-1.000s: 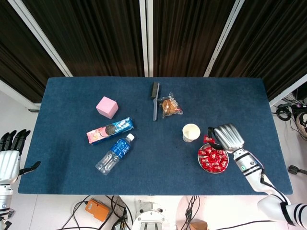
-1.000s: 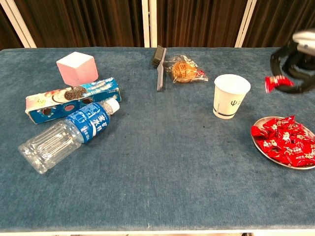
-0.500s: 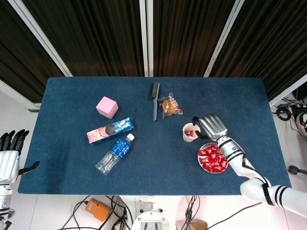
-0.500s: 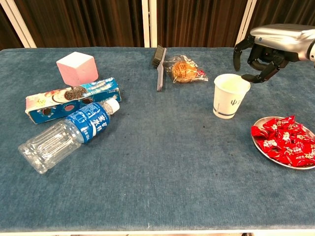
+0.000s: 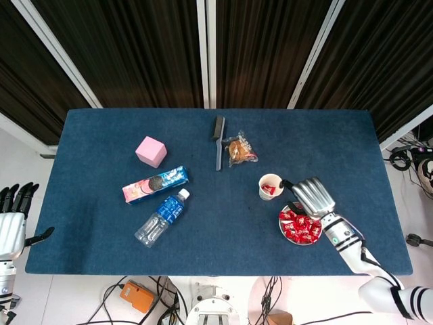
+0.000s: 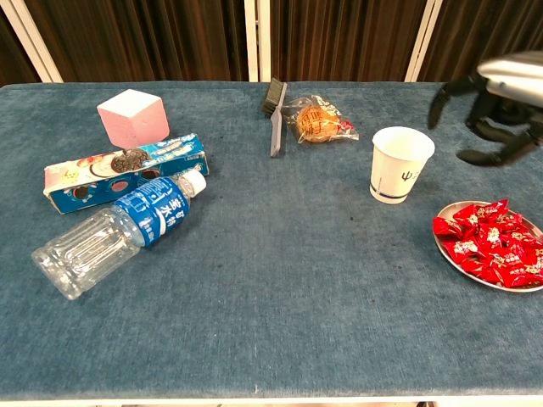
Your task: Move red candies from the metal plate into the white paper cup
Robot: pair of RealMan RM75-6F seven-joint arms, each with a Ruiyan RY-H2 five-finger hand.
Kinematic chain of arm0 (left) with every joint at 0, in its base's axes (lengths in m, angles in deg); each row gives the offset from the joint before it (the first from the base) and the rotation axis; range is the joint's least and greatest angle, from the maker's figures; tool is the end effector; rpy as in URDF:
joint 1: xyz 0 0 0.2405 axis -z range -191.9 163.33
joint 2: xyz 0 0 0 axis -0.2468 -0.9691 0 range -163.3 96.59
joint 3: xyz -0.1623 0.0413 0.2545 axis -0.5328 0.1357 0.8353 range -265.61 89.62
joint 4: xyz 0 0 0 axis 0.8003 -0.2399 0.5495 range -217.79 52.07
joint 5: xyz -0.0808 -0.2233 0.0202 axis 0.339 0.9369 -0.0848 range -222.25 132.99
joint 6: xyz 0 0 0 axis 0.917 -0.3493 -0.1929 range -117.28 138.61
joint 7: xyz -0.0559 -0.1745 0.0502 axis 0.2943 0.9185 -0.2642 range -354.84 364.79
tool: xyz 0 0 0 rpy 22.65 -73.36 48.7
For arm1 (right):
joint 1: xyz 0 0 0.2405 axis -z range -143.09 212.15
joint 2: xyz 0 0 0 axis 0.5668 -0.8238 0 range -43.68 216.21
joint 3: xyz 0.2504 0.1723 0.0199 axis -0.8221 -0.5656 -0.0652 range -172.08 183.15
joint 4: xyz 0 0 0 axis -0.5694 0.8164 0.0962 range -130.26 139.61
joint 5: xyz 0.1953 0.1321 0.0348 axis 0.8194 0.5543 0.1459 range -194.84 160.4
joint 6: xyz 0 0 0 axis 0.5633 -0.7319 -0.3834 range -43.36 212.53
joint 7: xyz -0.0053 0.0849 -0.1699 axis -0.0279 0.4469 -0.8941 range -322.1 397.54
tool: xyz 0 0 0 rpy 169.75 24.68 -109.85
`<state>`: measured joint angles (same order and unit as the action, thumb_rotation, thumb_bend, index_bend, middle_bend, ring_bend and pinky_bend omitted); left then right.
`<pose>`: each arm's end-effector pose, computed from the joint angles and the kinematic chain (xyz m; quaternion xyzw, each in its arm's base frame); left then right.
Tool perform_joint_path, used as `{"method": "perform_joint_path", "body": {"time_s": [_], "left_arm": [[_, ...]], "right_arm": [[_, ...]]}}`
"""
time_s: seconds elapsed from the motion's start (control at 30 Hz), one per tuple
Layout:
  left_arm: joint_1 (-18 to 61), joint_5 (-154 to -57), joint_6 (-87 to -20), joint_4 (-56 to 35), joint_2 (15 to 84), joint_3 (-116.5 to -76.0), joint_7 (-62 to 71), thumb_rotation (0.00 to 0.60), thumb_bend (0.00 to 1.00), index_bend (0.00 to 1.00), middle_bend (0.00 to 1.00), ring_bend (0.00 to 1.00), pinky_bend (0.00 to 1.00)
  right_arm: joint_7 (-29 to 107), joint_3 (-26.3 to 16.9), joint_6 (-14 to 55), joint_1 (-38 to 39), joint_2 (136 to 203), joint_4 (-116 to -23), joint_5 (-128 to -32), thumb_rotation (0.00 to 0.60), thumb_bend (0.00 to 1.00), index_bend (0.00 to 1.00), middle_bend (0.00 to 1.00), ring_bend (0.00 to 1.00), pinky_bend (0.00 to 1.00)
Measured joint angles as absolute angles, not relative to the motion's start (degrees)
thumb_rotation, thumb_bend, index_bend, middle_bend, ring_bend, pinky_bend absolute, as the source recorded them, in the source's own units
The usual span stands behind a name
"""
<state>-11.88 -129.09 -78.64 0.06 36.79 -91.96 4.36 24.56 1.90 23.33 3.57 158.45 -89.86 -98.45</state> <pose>-0.3983 0.2219 0.1506 -0.5684 -0.3579 -0.3779 0.6371 -0.2366 -0.3580 0.0291 0.7651 -0.3266 0.3572 0.4246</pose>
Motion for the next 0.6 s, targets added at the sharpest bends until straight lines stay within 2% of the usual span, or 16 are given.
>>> {"method": "perform_joint_path", "body": {"time_s": [0.13, 0.43, 0.6], "left_arm": [[-12.0, -129.1, -78.6, -0.3, 37.0, -91.9, 4.8, 0.6, 0.0, 0.09, 0.09, 0.0, 0.0], [-12.2, -129.4, -78.8, -1.1, 37.1, -91.6, 5.6, 0.6, 0.0, 0.09, 0.09, 0.0, 0.0], [-12.3, -129.2, -78.6, -1.5, 37.3, -91.5, 5.9, 0.6, 0.0, 0.09, 0.09, 0.0, 0.0]], "right_arm": [[23.5, 4.8, 23.4, 5.9, 158.9, -90.3, -97.6, 0.6, 0.51, 0.46, 0.91, 1.0, 1.0], [21.7, 5.0, 26.2, 5.9, 165.5, -83.9, -94.7, 0.6, 0.51, 0.48, 0.91, 1.0, 1.0], [20.8, 4.9, 27.0, 5.7, 166.9, -82.4, -93.9, 0.6, 0.51, 0.48, 0.91, 1.0, 1.0]]}}
